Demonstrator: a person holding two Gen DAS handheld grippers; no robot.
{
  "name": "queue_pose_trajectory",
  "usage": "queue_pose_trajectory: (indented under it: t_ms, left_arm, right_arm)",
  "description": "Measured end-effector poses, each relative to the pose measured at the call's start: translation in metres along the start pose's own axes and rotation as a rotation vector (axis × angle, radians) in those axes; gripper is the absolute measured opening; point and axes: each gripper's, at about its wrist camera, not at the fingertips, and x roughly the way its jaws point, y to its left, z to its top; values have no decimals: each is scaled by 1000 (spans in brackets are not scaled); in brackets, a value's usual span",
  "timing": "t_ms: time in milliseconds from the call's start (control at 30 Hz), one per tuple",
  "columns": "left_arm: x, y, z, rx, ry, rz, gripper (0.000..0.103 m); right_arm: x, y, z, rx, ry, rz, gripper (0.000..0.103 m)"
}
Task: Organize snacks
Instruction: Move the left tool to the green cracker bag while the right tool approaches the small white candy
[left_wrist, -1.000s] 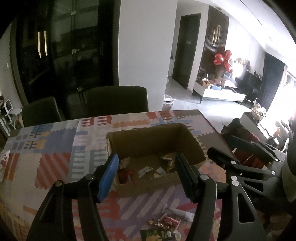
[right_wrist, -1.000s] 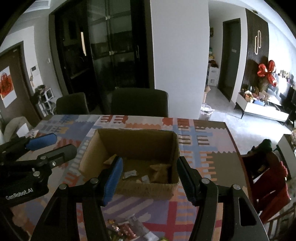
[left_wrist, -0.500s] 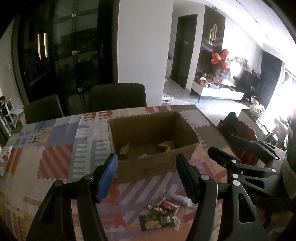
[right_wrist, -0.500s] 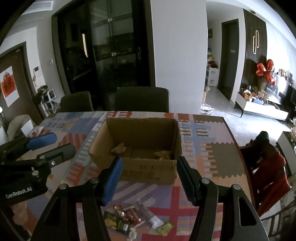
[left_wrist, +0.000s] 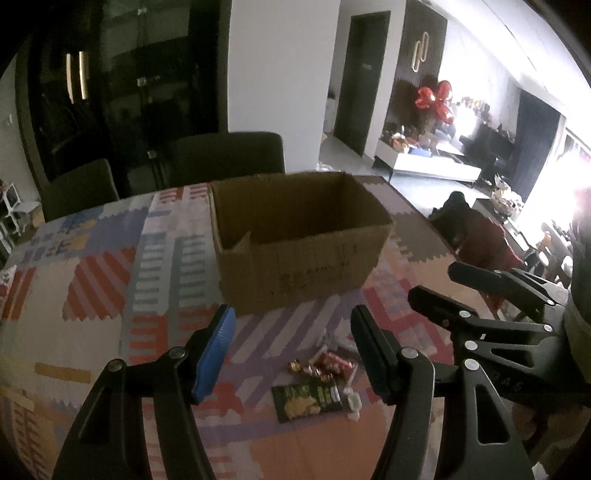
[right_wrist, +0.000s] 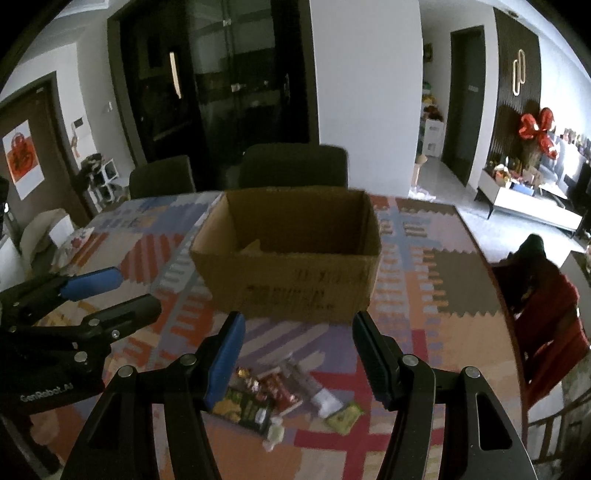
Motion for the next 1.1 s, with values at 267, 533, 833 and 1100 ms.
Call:
queue_pose_trajectory:
  t_ms: [267, 533, 833, 1100]
  left_arm:
    - [5, -2, -32, 99, 9, 3, 64]
    - [10, -10, -74, 285, 12, -4, 64]
    - [31, -14, -101, 396, 50, -64, 69]
    - [56, -25, -121, 624, 63, -75, 70]
  right_arm:
    - [8, 7, -36, 31, 54, 17, 61]
    - [14, 13, -70, 59, 81, 9, 61]
    - [21, 23, -104, 86, 111, -20, 61]
    - [42, 21, -127, 125, 163, -51, 61]
